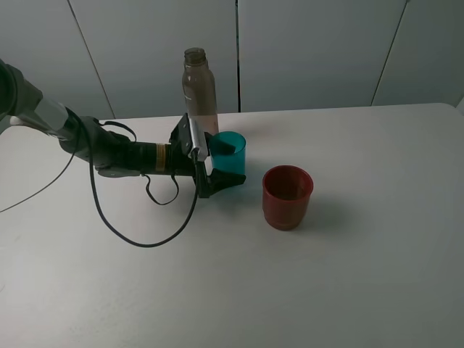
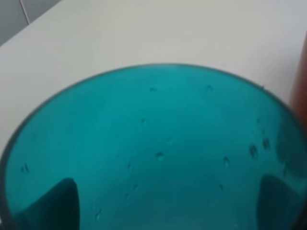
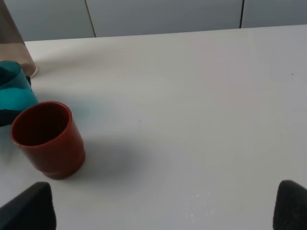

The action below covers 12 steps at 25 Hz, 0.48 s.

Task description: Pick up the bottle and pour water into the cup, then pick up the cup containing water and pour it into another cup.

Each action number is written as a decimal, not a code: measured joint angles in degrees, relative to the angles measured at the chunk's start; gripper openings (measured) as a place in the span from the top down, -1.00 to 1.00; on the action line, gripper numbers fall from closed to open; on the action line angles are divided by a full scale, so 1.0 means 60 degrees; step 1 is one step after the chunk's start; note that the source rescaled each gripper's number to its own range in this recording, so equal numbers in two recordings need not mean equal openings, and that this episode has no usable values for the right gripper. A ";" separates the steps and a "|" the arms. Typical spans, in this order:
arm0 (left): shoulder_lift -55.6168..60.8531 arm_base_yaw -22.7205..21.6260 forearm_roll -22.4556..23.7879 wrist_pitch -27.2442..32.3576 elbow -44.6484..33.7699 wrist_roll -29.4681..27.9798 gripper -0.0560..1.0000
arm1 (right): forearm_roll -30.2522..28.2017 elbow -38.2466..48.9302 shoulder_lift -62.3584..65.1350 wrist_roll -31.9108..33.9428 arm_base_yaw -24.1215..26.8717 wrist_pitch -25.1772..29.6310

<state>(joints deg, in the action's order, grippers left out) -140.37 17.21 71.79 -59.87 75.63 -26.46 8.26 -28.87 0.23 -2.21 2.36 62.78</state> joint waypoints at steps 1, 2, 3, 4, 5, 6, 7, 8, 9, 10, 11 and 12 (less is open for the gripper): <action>0.0099 0.0000 0.0093 0.0167 0.0000 -0.0125 -0.90 | 0.0000 0.0000 0.0000 0.0000 0.0000 0.0000; 0.0221 0.0000 0.0154 0.0283 -0.0015 -0.0305 -0.90 | 0.0000 0.0000 0.0000 0.0000 0.0000 0.0000; 0.0350 0.0000 0.0226 0.0337 -0.0015 -0.0469 -0.91 | 0.0000 0.0000 0.0000 0.0000 0.0000 0.0000; 0.0454 0.0000 0.0295 0.0361 -0.0015 -0.0587 -0.91 | 0.0000 0.0000 0.0000 0.0000 0.0000 0.0000; 0.0587 0.0000 0.0338 0.0396 -0.0015 -0.0648 -0.91 | 0.0000 0.0000 0.0000 0.0000 0.0000 0.0000; 0.0717 0.0000 0.0338 0.0431 -0.0113 -0.0693 -0.91 | 0.0000 0.0000 0.0000 0.0000 0.0000 0.0000; 0.0848 0.0000 0.0338 0.0476 -0.0235 -0.0716 -0.91 | 0.0000 0.0000 0.0000 0.0000 0.0000 0.0000; 0.0968 0.0000 0.0357 0.0566 -0.0367 -0.0716 -0.91 | 0.0000 0.0000 0.0000 0.0000 0.0000 0.0000; 0.1096 0.0000 0.0357 0.0683 -0.0534 -0.0716 -0.91 | 0.0000 0.0000 0.0000 0.0000 0.0000 0.0000; 0.1214 0.0000 0.0357 0.0786 -0.0694 -0.0690 -0.91 | 0.0000 0.0000 0.0000 0.0000 0.0000 0.0000; 0.1322 0.0000 0.0375 0.0888 -0.0820 -0.0634 -0.91 | 0.0000 0.0000 0.0000 0.0000 0.0000 0.0000; 0.1446 0.0000 0.0375 0.0960 -0.0964 -0.0587 -0.91 | 0.0000 0.0000 0.0000 0.0000 0.0000 0.0000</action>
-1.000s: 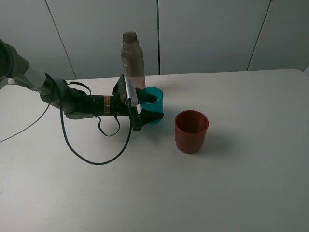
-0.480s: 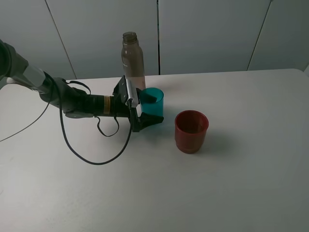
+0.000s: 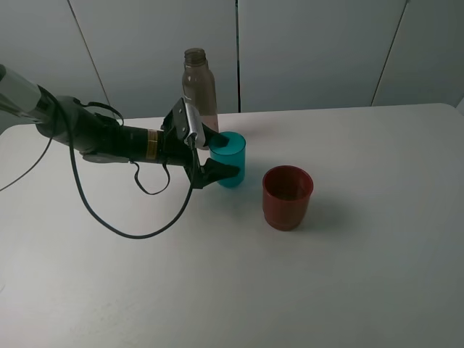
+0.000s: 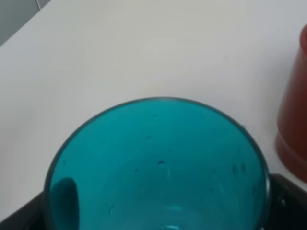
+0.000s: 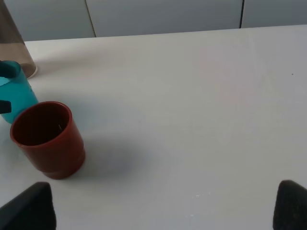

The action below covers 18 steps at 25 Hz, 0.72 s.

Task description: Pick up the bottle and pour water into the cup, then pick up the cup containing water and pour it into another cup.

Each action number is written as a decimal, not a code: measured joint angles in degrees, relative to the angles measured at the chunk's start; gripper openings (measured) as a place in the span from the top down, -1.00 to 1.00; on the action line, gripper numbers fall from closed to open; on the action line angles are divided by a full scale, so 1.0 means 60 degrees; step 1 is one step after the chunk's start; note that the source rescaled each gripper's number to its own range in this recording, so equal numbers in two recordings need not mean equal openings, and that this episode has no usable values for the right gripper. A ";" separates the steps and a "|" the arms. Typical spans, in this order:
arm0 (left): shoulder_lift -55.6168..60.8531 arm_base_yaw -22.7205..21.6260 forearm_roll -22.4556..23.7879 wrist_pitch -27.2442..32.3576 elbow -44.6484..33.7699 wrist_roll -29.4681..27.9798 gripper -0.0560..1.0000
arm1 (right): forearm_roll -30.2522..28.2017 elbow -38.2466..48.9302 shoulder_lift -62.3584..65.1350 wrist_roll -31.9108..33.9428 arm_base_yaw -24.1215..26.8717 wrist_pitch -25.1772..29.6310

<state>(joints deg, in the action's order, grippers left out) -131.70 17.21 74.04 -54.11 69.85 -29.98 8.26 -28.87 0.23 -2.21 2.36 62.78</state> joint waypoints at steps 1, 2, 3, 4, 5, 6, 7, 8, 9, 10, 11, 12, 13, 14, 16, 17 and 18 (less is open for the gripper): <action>0.0114 0.0000 0.0015 0.0026 -0.0109 0.0022 -0.91 | 0.0000 0.0000 0.0000 0.0000 0.0000 0.0000; 0.0207 0.0000 0.0015 0.0050 -0.0232 0.0043 -0.91 | 0.0000 0.0000 0.0000 0.0000 0.0000 0.0000; 0.0295 0.0000 0.0015 0.0057 -0.0314 0.0043 -0.91 | 0.0000 0.0000 0.0000 0.0000 0.0000 0.0000; 0.0393 0.0000 0.0015 0.0073 -0.0397 0.0062 -0.91 | 0.0000 0.0000 0.0000 0.0000 0.0000 0.0000; 0.0505 0.0000 0.0015 0.0079 -0.0481 0.0062 -0.91 | 0.0000 0.0000 0.0000 0.0000 0.0000 0.0000; 0.0610 0.0000 0.0015 0.0095 -0.0554 0.0088 -0.91 | 0.0000 0.0000 0.0000 0.0000 0.0000 0.0000; 0.0690 0.0000 -0.0005 0.0118 -0.0603 0.0088 -0.91 | 0.0000 0.0000 0.0000 0.0000 0.0000 0.0000; 0.0768 0.0000 -0.0073 0.0172 -0.0658 0.0108 -0.91 | 0.0000 0.0000 0.0000 0.0000 0.0000 0.0000; 0.0859 0.0000 -0.0073 0.0243 -0.0676 0.0108 -0.91 | 0.0000 0.0000 0.0000 0.0000 0.0000 0.0000; 0.0889 0.0000 -0.0112 0.0357 -0.0698 0.0136 -0.91 | 0.0000 0.0000 0.0000 0.0000 0.0000 0.0000; 0.0964 0.0000 -0.0134 0.0486 -0.0741 0.0185 -0.91 | 0.0000 0.0000 0.0000 0.0000 0.0000 0.0000; 0.1018 0.0000 -0.0153 0.0550 -0.0823 0.0276 -0.91 | 0.0000 0.0000 0.0000 0.0000 0.0000 0.0000; 0.1077 0.0000 -0.0190 0.0595 -0.0896 0.0353 -0.91 | 0.0000 0.0000 0.0000 0.0000 0.0000 0.0000; 0.1132 0.0000 -0.0260 0.0633 -0.0959 0.0418 -0.91 | 0.0000 0.0000 0.0000 0.0000 0.0000 0.0000; 0.1334 0.0000 -0.0341 0.0704 -0.1170 0.0657 -0.91 | 0.0000 0.0000 0.0000 0.0000 0.0000 0.0000; 0.1434 0.0000 -0.0366 0.0774 -0.1231 0.0724 -0.91 | 0.0000 0.0000 0.0000 0.0000 0.0000 0.0000; 0.1564 0.0000 -0.0384 0.0851 -0.1303 0.0770 -0.91 | 0.0000 0.0000 0.0000 0.0000 0.0000 0.0000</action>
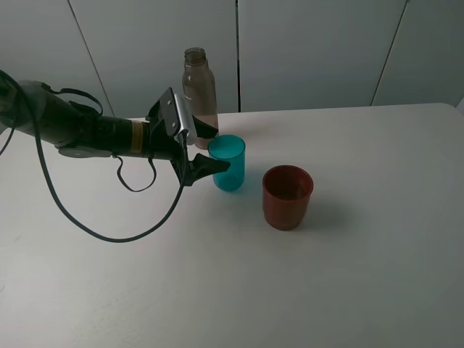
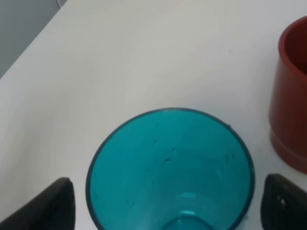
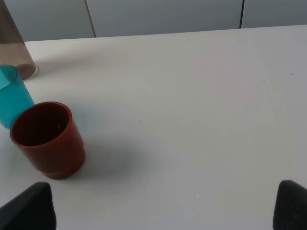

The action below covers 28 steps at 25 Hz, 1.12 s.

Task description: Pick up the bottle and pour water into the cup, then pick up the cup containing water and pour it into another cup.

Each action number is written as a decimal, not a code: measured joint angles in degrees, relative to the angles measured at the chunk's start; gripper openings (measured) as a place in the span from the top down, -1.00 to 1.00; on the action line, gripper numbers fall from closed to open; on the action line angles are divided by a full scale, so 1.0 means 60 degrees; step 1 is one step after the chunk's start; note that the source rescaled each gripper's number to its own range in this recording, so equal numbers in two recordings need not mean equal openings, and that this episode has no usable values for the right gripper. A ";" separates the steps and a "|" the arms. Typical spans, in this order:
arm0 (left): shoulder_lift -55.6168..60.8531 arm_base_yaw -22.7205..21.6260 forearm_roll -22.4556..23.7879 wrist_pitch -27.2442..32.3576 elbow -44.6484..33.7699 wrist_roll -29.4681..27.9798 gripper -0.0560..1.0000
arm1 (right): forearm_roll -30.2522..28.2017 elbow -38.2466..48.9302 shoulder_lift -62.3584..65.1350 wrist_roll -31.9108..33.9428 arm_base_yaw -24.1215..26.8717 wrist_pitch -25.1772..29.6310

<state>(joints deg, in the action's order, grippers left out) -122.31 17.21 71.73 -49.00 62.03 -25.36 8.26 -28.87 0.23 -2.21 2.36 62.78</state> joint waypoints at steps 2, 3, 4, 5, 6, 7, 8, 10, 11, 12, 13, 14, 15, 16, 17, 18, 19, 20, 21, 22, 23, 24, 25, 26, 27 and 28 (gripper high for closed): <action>0.0270 -0.0020 -0.0070 0.0115 -0.0136 0.0000 -0.91 | 0.0000 0.0000 0.0000 0.0000 0.0000 0.0000; 0.0383 -0.0039 -0.0097 0.0167 -0.0215 0.0000 -0.91 | 0.0000 0.0000 0.0000 0.0000 0.0000 0.0000; 0.0527 -0.0039 -0.0170 0.0224 -0.0319 0.0000 -0.91 | 0.0000 0.0000 0.0000 0.0000 0.0000 0.0000; 0.0697 -0.0060 -0.0267 0.0290 -0.0433 0.0000 -0.91 | 0.0000 0.0000 0.0000 0.0000 0.0000 0.0000; 0.0865 -0.0076 -0.0409 0.0433 -0.0549 0.0000 -0.91 | 0.0000 0.0000 0.0000 0.0000 0.0000 0.0000; 0.1100 -0.0076 -0.0556 0.0614 -0.0710 0.0000 -0.91 | 0.0000 0.0000 0.0000 0.0000 0.0000 0.0000; 0.1352 -0.0076 -0.0751 0.0801 -0.0880 0.0000 -0.91 | 0.0000 0.0000 0.0000 0.0000 0.0000 0.0000; 0.1906 -0.0076 -0.1233 0.1212 -0.1231 0.0000 -0.91 | 0.0000 0.0000 0.0000 0.0000 0.0000 0.0000; 0.2249 -0.0076 -0.1550 0.1477 -0.1449 0.0000 -0.91 | 0.0000 0.0000 0.0000 0.0000 0.0000 0.0000; 0.2628 -0.0076 -0.1893 0.1806 -0.1658 0.0000 -0.91 | 0.0000 0.0000 0.0000 0.0000 0.0000 0.0000; 0.3035 -0.0076 -0.2283 0.2125 -0.1863 0.0000 -0.91 | 0.0000 0.0000 0.0000 0.0000 0.0000 0.0000; 0.3406 -0.0076 -0.2658 0.2590 -0.2032 0.0000 -0.91 | 0.0000 0.0000 0.0000 0.0000 0.0000 0.0000; 0.3865 -0.0027 -0.3137 0.3156 -0.2210 0.0000 -0.91 | 0.0000 0.0000 0.0000 0.0000 0.0000 0.0000; 0.4334 0.0024 -0.3644 0.3718 -0.2343 0.0000 -0.91 | 0.0000 0.0000 0.0000 0.0000 0.0000 0.0000; 0.4706 0.0114 -0.4150 0.4498 -0.2411 0.0000 -0.91 | 0.0000 0.0000 0.0000 0.0000 0.0000 0.0000; 0.5153 0.0203 -0.4559 0.5362 -0.2428 0.0000 -0.91 | 0.0000 0.0000 0.0000 0.0000 0.0000 0.0000; 0.5578 0.0297 -0.5024 0.6229 -0.2428 0.0018 -0.91 | 0.0000 0.0000 0.0000 0.0000 0.0000 0.0000; 0.5994 0.0375 -0.5443 0.6946 -0.2428 0.0039 -0.91 | 0.0000 0.0000 0.0000 0.0000 0.0000 0.0000; 0.6321 0.0450 -0.5769 0.7753 -0.2428 0.0065 -0.91 | 0.0000 0.0000 0.0000 0.0000 0.0000 0.0000; 0.6699 0.0493 -0.6159 0.8492 -0.2428 0.0086 -0.91 | 0.0000 0.0000 0.0000 0.0000 0.0000 0.0000; 0.7079 0.0553 -0.6569 0.9090 -0.2428 0.0127 -0.91 | 0.0000 0.0000 0.0000 0.0000 0.0000 0.0000; 0.7392 0.0598 -0.6951 0.9789 -0.2428 0.0171 -0.91 | 0.0000 0.0000 0.0000 0.0000 0.0000 0.0000; 0.7776 0.0669 -0.7218 1.0510 -0.2428 0.0221 -0.91 | 0.0000 0.0000 0.0000 0.0000 0.0000 0.0000; 0.8149 0.0738 -0.7493 1.1248 -0.2428 0.0240 -0.91 | 0.0000 0.0000 0.0000 0.0000 0.0000 0.0000; 0.8535 0.0767 -0.7761 1.1874 -0.2428 0.0240 -0.91 | 0.0000 0.0000 0.0000 0.0000 0.0000 0.0000; 0.8861 0.0785 -0.7933 1.2621 -0.2428 0.0240 -0.91 | 0.0000 0.0000 0.0000 0.0000 0.0000 0.0000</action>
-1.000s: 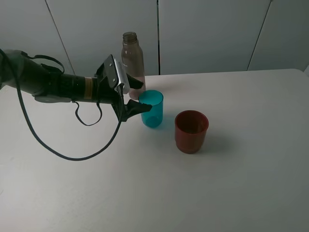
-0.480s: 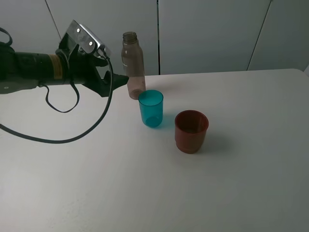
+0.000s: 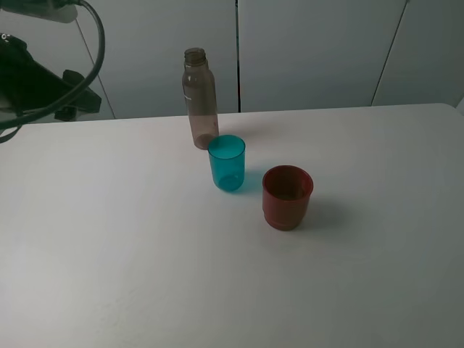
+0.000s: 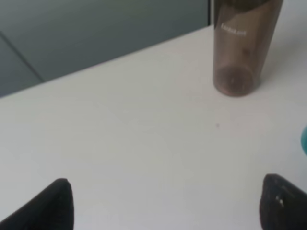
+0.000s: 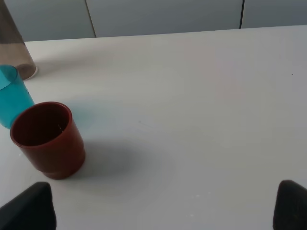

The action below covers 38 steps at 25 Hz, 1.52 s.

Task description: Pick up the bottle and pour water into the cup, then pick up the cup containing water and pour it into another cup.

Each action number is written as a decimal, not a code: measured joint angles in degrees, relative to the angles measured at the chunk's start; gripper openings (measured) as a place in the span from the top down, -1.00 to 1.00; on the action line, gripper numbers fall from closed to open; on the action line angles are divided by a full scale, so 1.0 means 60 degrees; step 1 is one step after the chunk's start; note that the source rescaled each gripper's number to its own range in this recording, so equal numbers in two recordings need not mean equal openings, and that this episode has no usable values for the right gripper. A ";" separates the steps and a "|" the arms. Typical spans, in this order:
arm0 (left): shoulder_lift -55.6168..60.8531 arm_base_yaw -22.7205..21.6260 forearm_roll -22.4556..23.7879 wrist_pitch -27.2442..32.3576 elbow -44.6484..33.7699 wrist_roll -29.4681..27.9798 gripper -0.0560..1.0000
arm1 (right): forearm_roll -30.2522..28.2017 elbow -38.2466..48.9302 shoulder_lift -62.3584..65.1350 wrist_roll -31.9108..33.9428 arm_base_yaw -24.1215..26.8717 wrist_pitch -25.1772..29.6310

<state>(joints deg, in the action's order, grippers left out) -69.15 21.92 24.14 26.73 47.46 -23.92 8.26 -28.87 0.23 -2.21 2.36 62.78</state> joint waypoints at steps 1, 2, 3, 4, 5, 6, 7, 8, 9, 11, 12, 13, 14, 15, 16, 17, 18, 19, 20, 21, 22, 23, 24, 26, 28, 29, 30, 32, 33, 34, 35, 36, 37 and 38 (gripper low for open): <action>0.0393 0.0000 -0.0117 0.0725 -0.0006 0.0000 -0.91 | 0.0000 0.0000 0.0000 0.0000 0.0000 0.0000; 0.0785 0.0000 -0.0229 0.1422 -0.0027 0.0013 -0.91 | 0.0000 0.0000 0.0000 0.0000 0.0000 0.0000; 0.1177 0.0000 -0.0251 0.1962 -0.0045 0.0013 -0.91 | 0.0000 0.0000 0.0000 0.0000 0.0000 0.0000; 0.1505 0.0000 -0.0276 0.2552 -0.0066 0.0013 -0.91 | 0.0000 0.0000 0.0000 0.0000 0.0000 0.0000; 0.1901 0.0000 -0.0318 0.3087 -0.0066 0.0013 -0.91 | 0.0000 0.0000 0.0000 0.0000 0.0000 0.0000; 0.2301 0.0000 -0.0389 0.3515 -0.0066 0.0013 -0.91 | 0.0000 0.0000 0.0000 0.0000 0.0000 0.0000; 0.2619 0.0021 -0.0458 0.4002 -0.0066 0.0013 -0.91 | 0.0000 0.0000 0.0000 0.0000 0.0000 0.0000; 0.3000 0.0020 -0.0529 0.4456 -0.0084 0.0013 -0.91 | 0.0000 0.0000 0.0000 0.0000 0.0000 0.0000; 0.3366 0.0020 -0.0587 0.4870 -0.0084 0.0013 -0.91 | 0.0000 0.0000 0.0000 0.0000 0.0000 0.0000; 0.4022 0.0034 -0.0654 0.5558 -0.0084 0.0013 -0.91 | 0.0000 0.0000 0.0000 0.0000 0.0000 0.0000; 0.4362 0.0034 -0.0717 0.5861 -0.0122 0.0013 -0.91 | 0.0000 0.0000 0.0000 0.0000 0.0000 0.0000; 0.4718 0.0034 -0.0779 0.6067 -0.0193 0.0013 -0.91 | 0.0000 0.0000 0.0000 0.0000 0.0000 0.0000; 0.4991 0.0034 -0.0904 0.6329 -0.0269 0.0013 -0.91 | 0.0000 0.0000 0.0000 0.0000 0.0000 0.0000; 0.5315 0.0034 -0.1020 0.6509 -0.0397 0.0022 -0.91 | 0.0000 0.0000 0.0000 0.0000 0.0000 0.0000; 0.5629 0.0009 -0.1196 0.6674 -0.0556 0.0040 -0.91 | 0.0000 0.0000 0.0000 0.0000 0.0000 0.0000; 0.5944 -0.0085 -0.1407 0.6750 -0.0742 0.0037 -0.91 | 0.0000 0.0000 0.0000 0.0000 0.0000 0.0000; 0.6210 -0.0232 -0.1571 0.6854 -0.0892 0.0057 -0.91 | 0.0000 0.0000 0.0000 0.0000 0.0000 0.0000; 0.6540 -0.0391 -0.1751 0.6940 -0.1075 0.0155 -0.91 | 0.0000 0.0000 0.0000 0.0000 0.0000 0.0000; 0.6890 -0.0627 -0.1901 0.7006 -0.1260 0.0311 -0.91 | 0.0000 0.0000 0.0000 0.0000 0.0000 0.0000; 0.7254 -0.0910 -0.2024 0.7053 -0.1411 0.0586 -0.91 | 0.0000 0.0000 0.0000 0.0000 0.0000 0.0000; 0.7568 -0.1177 -0.2098 0.7080 -0.1587 0.0828 -0.91 | 0.0000 0.0000 0.0000 0.0000 0.0000 0.0000; 0.7955 -0.1526 -0.2198 0.7083 -0.1737 0.1188 -0.91 | 0.0000 0.0000 0.0000 0.0000 0.0000 0.0000; 0.8354 -0.1894 -0.2320 0.7102 -0.1869 0.1585 -0.91 | 0.0000 0.0000 0.0000 0.0000 0.0000 0.0000; 0.9099 -0.2612 -0.2605 0.7107 -0.2073 0.2487 -0.91 | 0.0000 0.0000 0.0000 0.0000 0.0000 0.0000; 0.9921 -0.3362 -0.3062 0.7059 -0.2271 0.3666 -0.91 | 0.0000 0.0000 0.0000 0.0000 0.0000 0.0000; 1.0266 -0.3653 -0.3290 0.7011 -0.2385 0.4115 -0.91 | 0.0000 0.0000 0.0000 0.0000 0.0000 0.0000; 1.0678 -0.3963 -0.3574 0.6964 -0.2501 0.4572 -0.91 | 0.0000 0.0000 0.0000 0.0000 0.0000 0.0000; 1.1281 -0.4379 -0.4077 0.6940 -0.2632 0.5194 -0.91 | 0.0000 0.0000 0.0000 0.0000 0.0000 0.0000; 1.1421 -0.4450 -0.4277 0.6925 -0.2646 0.5283 -0.91 | 0.0000 0.0000 0.0000 0.0000 0.0000 0.0000; 1.1464 -0.4471 -0.4415 0.6899 -0.2646 0.5306 -0.91 | 0.0000 0.0000 0.0000 0.0000 0.0000 0.0000; 1.1462 -0.4492 -0.4477 0.6901 -0.2646 0.5329 -0.91 | 0.0000 0.0000 0.0000 0.0000 0.0000 0.0000; 1.1462 -0.4492 -0.4523 0.6894 -0.2646 0.5329 -0.91 | 0.0000 0.0000 0.0000 0.0000 0.0000 0.0000; 1.1462 -0.4492 -0.4612 0.6877 -0.2646 0.5307 -0.93 | 0.0000 0.0000 0.0000 0.0000 0.0000 0.0000; 1.1462 -0.4492 -0.4723 0.6877 -0.2646 0.5278 -0.93 | 0.0000 0.0000 0.0000 0.0000 0.0000 0.0000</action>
<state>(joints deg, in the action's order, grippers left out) -0.37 -5.04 -4.20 67.99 31.59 7.75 8.26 -28.87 0.23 -2.21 2.36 62.78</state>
